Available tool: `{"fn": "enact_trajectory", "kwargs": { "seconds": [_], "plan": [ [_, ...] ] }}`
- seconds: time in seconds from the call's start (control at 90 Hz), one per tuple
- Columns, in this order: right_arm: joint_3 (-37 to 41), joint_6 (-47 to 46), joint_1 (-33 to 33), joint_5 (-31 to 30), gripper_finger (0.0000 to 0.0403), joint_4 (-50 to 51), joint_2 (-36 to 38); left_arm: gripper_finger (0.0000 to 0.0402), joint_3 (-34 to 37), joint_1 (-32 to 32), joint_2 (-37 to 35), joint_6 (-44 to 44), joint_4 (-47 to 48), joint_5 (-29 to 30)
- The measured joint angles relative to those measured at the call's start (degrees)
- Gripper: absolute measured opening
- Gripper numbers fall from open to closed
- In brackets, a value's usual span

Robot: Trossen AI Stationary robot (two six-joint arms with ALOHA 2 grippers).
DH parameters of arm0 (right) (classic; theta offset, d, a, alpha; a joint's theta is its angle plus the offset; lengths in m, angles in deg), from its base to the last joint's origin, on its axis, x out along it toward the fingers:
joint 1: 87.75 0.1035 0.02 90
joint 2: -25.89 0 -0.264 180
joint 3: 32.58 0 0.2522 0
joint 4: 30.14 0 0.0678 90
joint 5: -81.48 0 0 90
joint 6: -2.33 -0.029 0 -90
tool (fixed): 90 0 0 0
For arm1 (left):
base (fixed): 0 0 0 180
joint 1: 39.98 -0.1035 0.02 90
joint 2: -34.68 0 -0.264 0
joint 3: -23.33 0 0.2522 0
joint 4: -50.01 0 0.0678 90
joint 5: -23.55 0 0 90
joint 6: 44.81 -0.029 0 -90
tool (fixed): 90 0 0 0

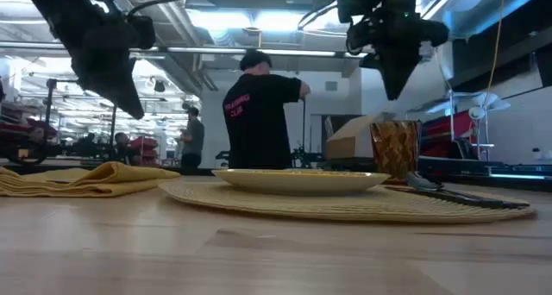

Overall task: Set table place
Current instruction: Adjust the yellow table napkin

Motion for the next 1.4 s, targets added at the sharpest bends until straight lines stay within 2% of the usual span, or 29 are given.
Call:
{"fn": "enact_trajectory", "kwargs": {
  "seconds": [0.222, 0.456, 0.7, 0.833, 1.067, 1.4],
  "plan": [
    [0.0, -0.1, 5.8, -2.0, 0.0001, 1.9, 0.4, 0.0, -0.2, 0.4, 0.0, 5.7, 8.4, -6.5],
    [0.0, -4.8, 13.6, -3.8, 0.0, 2.1, 0.7, 0.0, 1.3, 2.0, 0.0, 15.5, 13.8, -7.7],
    [0.0, -7.4, 19.0, -5.5, 0.0, 2.1, 0.7, 0.0, 6.7, 2.0, 0.0, 27.7, 13.7, -10.9],
    [0.0, -7.9, 19.4, -5.6, 0.0, 2.0, 0.7, 0.0, 8.6, 2.0, 0.0, 31.0, 10.8, -12.0],
    [0.0, -8.0, 19.3, -6.9, 0.0, 2.1, 0.7, 0.0, 13.7, 1.3, 0.5, 31.9, -1.6, -13.8],
    [0.0, -8.0, 19.2, -7.0, 0.0, 2.1, 0.7, 0.0, 14.3, 1.3, 5.1, 32.2, -6.0, -14.0]
  ]
}}
